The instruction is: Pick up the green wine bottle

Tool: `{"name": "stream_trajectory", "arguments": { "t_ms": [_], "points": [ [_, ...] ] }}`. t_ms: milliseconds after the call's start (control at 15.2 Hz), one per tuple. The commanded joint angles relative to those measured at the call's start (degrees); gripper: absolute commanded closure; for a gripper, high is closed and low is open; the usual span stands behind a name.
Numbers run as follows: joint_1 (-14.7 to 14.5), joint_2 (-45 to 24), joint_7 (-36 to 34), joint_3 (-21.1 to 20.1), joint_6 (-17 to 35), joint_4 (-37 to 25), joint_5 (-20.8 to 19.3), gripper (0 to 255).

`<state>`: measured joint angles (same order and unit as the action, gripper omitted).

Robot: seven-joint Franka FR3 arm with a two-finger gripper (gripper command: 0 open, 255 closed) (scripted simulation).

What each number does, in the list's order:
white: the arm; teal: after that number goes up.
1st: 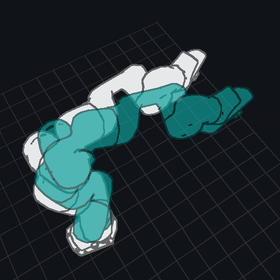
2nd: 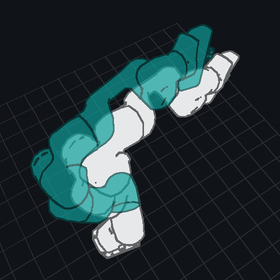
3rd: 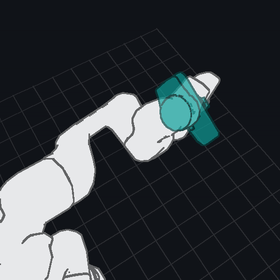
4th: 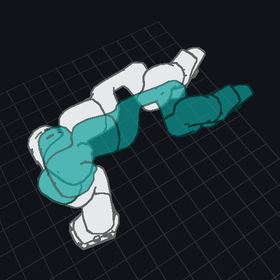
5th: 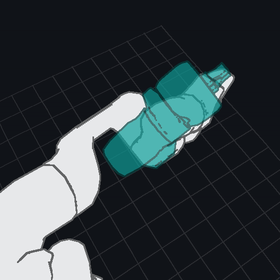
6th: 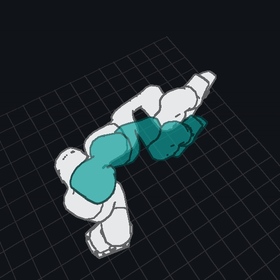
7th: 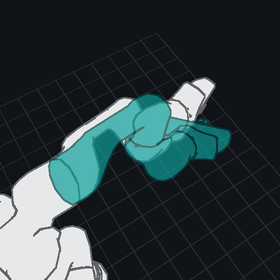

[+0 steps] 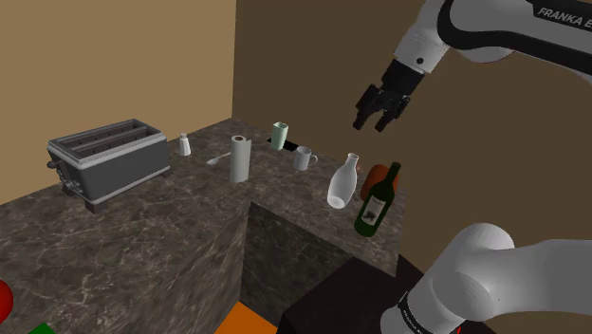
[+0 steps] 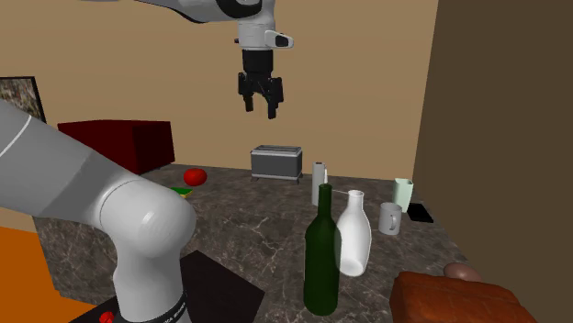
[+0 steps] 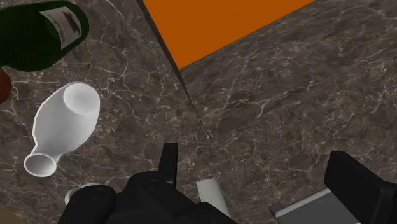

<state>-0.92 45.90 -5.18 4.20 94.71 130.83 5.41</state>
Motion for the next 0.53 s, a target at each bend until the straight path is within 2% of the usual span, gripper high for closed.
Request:
{"name": "stream_trajectory", "arguments": {
  "t_ms": [0, 462],
  "points": [
    [0.0, 0.0, 0.0, 0.0, 0.0, 0.0, 0.0, 0],
    [3.7, 1.7, 5.9, 5.0, 4.4, 7.8, -6.8, 0]
  ]
}}
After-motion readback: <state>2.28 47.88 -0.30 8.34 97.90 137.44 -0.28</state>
